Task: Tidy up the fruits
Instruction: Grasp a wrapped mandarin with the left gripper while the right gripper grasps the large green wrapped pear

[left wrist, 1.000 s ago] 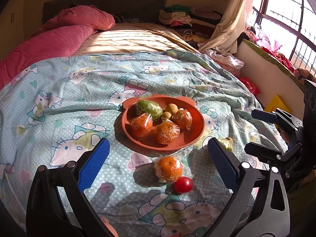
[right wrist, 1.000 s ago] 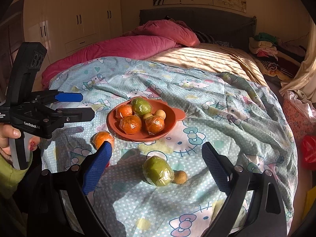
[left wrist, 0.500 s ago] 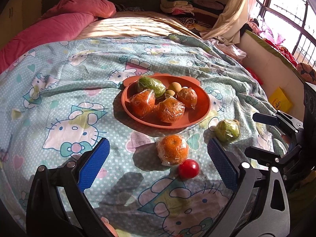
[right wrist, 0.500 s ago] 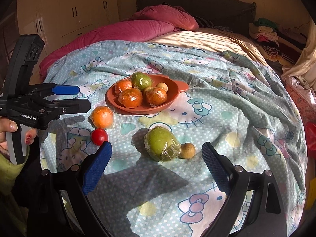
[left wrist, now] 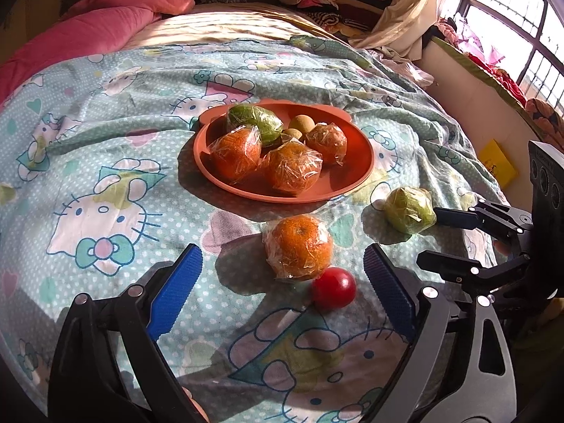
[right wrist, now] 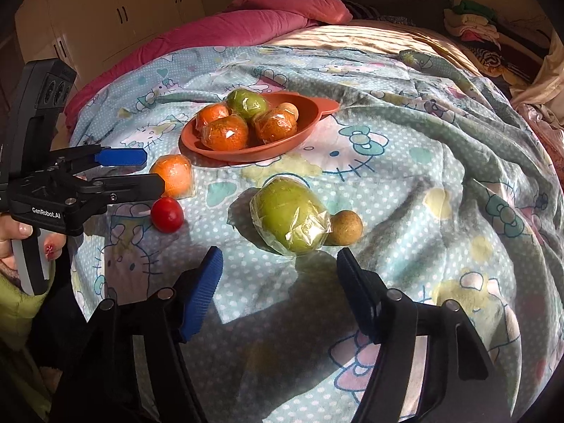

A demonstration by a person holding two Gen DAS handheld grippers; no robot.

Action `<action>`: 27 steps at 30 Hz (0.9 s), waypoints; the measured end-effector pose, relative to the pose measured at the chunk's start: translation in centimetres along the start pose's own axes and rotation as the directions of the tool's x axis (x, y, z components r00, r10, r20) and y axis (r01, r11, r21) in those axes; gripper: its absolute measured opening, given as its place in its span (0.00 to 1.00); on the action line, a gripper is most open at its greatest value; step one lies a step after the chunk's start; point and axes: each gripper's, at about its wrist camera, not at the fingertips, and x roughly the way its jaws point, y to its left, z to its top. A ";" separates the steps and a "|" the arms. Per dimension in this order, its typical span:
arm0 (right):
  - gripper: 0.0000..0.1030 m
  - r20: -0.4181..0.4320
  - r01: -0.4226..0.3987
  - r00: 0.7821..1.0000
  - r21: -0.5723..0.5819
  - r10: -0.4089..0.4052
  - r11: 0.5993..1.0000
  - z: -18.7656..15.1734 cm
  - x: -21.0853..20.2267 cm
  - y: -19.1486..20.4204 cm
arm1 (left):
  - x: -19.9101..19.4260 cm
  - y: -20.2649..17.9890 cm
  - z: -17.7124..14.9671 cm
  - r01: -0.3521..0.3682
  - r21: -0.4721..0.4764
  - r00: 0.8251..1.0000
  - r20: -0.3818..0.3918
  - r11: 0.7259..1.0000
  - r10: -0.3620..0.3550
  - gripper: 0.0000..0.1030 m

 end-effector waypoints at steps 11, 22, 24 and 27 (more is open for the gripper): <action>0.55 0.019 0.017 1.000 -0.023 -0.016 1.000 1.3 1.6 0.4 | 0.9 0.1 0.0 0.031 -0.007 0.999 -0.013 0.999 -0.031 0.67; 0.45 0.035 0.025 0.999 -0.013 -0.025 1.000 2.5 2.7 -0.1 | 1.8 0.0 0.3 0.062 -0.007 0.998 -0.023 0.998 -0.063 0.54; 0.45 0.038 0.020 0.999 -0.006 -0.020 1.000 2.5 2.8 -0.2 | 2.0 -0.1 0.3 0.061 -0.004 0.998 -0.026 0.998 -0.061 0.53; 0.43 0.044 0.019 0.999 -0.005 -0.019 1.000 2.5 2.7 -0.2 | 2.1 -0.1 0.3 0.060 0.003 0.998 -0.026 0.998 -0.060 0.44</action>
